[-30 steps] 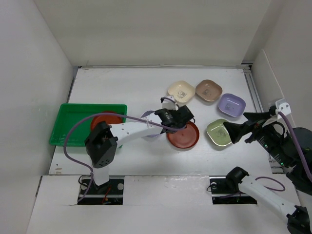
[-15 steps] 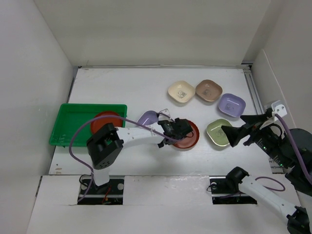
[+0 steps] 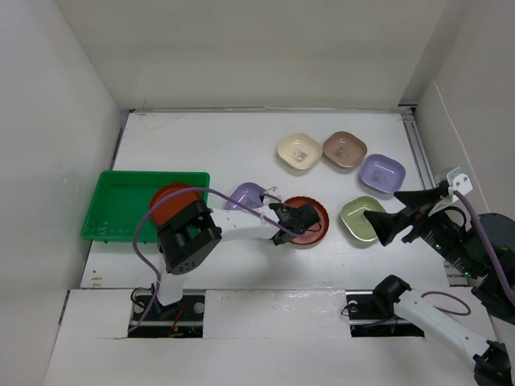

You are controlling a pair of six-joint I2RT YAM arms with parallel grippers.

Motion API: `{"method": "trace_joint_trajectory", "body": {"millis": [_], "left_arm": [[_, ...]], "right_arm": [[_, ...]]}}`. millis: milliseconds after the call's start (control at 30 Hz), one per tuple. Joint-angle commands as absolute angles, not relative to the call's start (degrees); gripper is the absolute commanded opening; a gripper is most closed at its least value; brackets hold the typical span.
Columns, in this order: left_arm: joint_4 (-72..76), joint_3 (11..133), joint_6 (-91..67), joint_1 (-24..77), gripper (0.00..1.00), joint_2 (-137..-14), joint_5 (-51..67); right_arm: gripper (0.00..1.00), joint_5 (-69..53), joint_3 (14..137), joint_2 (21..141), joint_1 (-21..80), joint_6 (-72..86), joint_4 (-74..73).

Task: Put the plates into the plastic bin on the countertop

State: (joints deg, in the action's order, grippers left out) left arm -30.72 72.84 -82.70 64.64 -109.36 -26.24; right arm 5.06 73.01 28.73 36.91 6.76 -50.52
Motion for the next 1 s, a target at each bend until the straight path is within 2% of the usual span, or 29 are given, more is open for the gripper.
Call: {"method": "trace_joint_trajectory", "body": {"millis": [0,100,133,233,500,667,800,967], "left_arm": [[-31.82,72.69,-87.19,64.51,0.32,-111.45,-26.11],[-32.51,72.69,-87.71,64.51,0.17,-111.45,-26.10],[-32.52,72.69,-87.71,64.51,0.07,-111.45,-26.10],[-33.74,72.69,-88.24,64.51,0.00,-109.95,-27.41],[-39.02,79.70,-85.44,65.04,0.00,-108.28,-33.82],[-46.57,92.60,-80.98,64.43,0.00,-107.75,-41.83],[-48.95,99.48,-76.57,60.57,0.00,-107.75,-43.15],[-50.89,101.87,-73.65,48.45,0.00,-104.78,-42.63]], "right_arm": [[1.00,4.31,73.13,27.51,37.53,5.71,-48.43],[1.00,4.31,73.13,27.51,37.53,5.71,-48.43],[1.00,4.31,73.13,27.51,37.53,5.71,-48.43],[1.00,4.31,73.13,27.51,37.53,5.71,-48.43],[1.00,4.83,73.65,27.51,37.53,5.71,-48.43],[1.00,5.44,74.18,27.51,37.53,5.71,-48.43],[1.00,5.45,74.18,27.51,37.53,5.71,-48.43],[1.00,5.45,74.71,28.04,37.53,5.71,-47.90]]}}
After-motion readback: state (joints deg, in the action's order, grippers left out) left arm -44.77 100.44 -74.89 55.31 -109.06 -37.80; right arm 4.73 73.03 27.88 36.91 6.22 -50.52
